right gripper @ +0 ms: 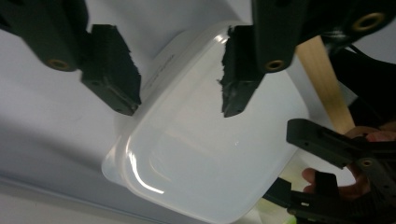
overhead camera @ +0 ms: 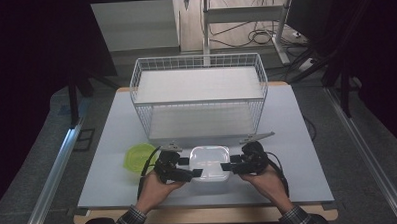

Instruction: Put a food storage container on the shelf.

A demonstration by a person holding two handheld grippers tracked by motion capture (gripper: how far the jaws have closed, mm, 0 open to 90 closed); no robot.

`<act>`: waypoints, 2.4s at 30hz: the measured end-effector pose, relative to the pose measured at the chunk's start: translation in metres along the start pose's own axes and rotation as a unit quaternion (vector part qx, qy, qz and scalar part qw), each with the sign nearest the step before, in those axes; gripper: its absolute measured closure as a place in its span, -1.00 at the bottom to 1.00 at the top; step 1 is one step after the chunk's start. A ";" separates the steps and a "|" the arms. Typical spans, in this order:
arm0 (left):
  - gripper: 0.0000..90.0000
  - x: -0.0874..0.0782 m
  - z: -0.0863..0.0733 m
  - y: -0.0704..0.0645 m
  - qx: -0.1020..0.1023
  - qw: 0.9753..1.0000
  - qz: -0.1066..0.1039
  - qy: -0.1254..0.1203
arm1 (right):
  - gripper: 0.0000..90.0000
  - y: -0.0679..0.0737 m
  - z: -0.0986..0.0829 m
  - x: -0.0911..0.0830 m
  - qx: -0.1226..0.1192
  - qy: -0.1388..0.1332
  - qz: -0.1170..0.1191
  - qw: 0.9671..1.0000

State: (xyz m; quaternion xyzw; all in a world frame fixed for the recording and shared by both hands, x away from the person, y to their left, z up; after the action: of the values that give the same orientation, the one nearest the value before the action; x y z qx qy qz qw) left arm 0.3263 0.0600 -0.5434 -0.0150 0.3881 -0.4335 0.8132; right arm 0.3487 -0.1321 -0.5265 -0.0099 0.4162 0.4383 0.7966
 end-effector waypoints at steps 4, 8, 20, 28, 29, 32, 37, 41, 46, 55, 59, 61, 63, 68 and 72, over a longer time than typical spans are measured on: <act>0.00 -0.008 -0.003 -0.003 -0.002 1.000 0.013 -0.004 | 0.35 0.002 -0.004 -0.006 0.037 -0.001 0.008 0.999; 0.26 -0.014 -0.004 -0.006 -0.013 1.000 0.020 -0.006 | 0.46 0.006 -0.006 -0.010 0.061 0.000 0.002 0.998; 0.59 -0.023 -0.004 -0.011 -0.024 0.997 0.067 -0.024 | 0.70 0.010 -0.005 -0.015 0.065 -0.025 -0.012 0.997; 0.71 -0.023 -0.004 -0.005 -0.040 0.995 0.081 -0.043 | 0.75 0.013 -0.003 -0.013 0.032 -0.047 -0.036 0.998; 0.71 -0.023 -0.004 -0.004 -0.039 0.995 0.084 -0.043 | 0.75 0.014 -0.003 -0.012 0.024 -0.049 -0.041 0.998; 0.72 -0.023 -0.004 -0.003 -0.038 0.994 0.088 -0.043 | 0.75 0.015 -0.001 -0.012 0.016 -0.052 -0.048 0.997; 0.72 -0.028 0.003 -0.004 -0.029 0.994 0.090 -0.053 | 0.75 0.016 0.005 -0.016 0.003 -0.066 -0.048 0.997; 0.72 -0.034 0.012 -0.006 -0.017 0.993 0.097 -0.060 | 0.75 0.018 0.011 -0.022 -0.003 -0.077 -0.044 0.996; 0.72 -0.044 0.024 -0.008 -0.003 0.992 0.107 -0.068 | 0.75 0.021 0.022 -0.028 -0.007 -0.090 -0.039 0.995; 0.72 -0.059 0.047 -0.010 0.010 0.990 0.115 -0.085 | 0.75 0.023 0.045 -0.041 -0.013 -0.105 -0.034 0.994; 0.72 -0.064 0.054 -0.011 0.012 0.989 0.117 -0.089 | 0.75 0.024 0.052 -0.044 -0.016 -0.111 -0.033 0.993; 0.72 -0.067 0.059 -0.011 0.017 0.989 0.118 -0.090 | 0.75 0.025 0.058 -0.047 -0.020 -0.114 -0.033 0.993; 0.72 -0.072 0.066 -0.011 0.023 0.988 0.123 -0.094 | 0.75 0.027 0.064 -0.050 -0.024 -0.117 -0.035 0.992; 0.72 -0.079 0.075 -0.010 0.025 0.987 0.122 -0.099 | 0.75 0.028 0.075 -0.055 -0.027 -0.122 -0.035 0.992; 0.72 -0.086 0.088 -0.010 0.032 0.986 0.126 -0.104 | 0.75 0.029 0.088 -0.060 -0.029 -0.131 -0.033 0.990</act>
State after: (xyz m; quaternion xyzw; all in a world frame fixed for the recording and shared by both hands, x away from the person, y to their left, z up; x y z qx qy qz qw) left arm 0.3478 0.0885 -0.4252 0.0149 0.2861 -0.3356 0.8974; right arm 0.3694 -0.1224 -0.4185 0.0110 0.2951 0.4211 0.8576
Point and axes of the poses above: each handheld gripper's, and its own axes: x roughly forward along the jaws, z roughly out of its top, y roughly to its left, the point moved 7 cm from there along x, roughly forward along the jaws, and after that the axes turned 1 degree about z, right-handed, at the moved point
